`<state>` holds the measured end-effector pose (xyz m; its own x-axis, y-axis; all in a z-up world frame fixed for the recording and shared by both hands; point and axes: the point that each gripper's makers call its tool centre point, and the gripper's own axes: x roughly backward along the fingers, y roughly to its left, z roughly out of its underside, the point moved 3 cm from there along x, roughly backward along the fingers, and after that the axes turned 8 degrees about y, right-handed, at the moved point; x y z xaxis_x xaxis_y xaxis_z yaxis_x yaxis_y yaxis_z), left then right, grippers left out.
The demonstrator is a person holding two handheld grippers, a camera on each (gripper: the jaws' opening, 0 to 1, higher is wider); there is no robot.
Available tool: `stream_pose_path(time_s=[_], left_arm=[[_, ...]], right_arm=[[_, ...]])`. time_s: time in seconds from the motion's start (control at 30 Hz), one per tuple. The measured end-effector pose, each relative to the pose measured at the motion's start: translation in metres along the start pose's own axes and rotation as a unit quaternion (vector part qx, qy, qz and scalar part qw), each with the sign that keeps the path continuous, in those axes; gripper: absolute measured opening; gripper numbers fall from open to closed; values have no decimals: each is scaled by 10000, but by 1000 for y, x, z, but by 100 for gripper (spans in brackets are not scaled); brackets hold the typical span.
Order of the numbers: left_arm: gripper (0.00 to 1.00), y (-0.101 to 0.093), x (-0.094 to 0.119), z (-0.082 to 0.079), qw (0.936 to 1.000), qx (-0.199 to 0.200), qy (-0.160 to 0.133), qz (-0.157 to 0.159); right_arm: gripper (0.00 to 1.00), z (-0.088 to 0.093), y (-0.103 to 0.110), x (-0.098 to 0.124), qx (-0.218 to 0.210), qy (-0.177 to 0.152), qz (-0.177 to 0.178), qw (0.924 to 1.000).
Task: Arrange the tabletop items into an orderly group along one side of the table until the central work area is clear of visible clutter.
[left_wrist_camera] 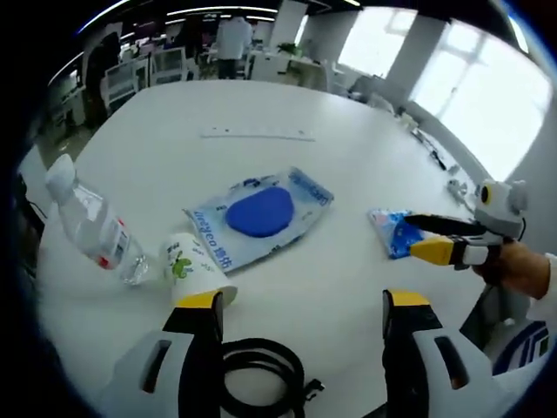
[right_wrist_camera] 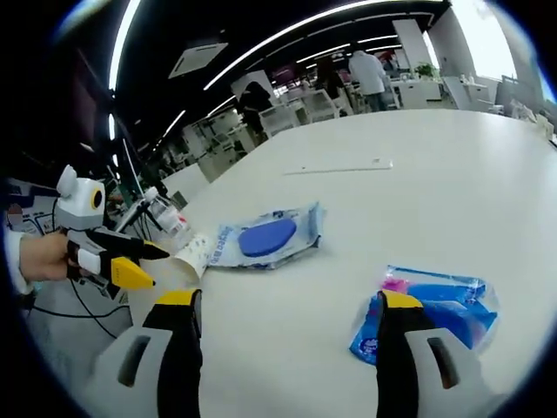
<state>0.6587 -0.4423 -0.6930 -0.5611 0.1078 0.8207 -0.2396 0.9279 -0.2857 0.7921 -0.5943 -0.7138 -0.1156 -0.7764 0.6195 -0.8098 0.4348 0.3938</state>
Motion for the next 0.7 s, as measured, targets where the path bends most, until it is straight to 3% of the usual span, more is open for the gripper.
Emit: stream_pose_path(time_s=[0.37, 0.5, 0.7], left_arm=[[70, 8, 19, 20, 10000, -1, -36, 1], [70, 18, 25, 36, 9999, -65, 33, -88], [70, 44, 33, 66, 9992, 223, 130, -304]], right_arm=[[78, 4, 35, -21, 199, 101, -326, 9992], [77, 20, 56, -29, 225, 208, -482, 9984], [74, 30, 80, -37, 295, 331, -615, 9971]])
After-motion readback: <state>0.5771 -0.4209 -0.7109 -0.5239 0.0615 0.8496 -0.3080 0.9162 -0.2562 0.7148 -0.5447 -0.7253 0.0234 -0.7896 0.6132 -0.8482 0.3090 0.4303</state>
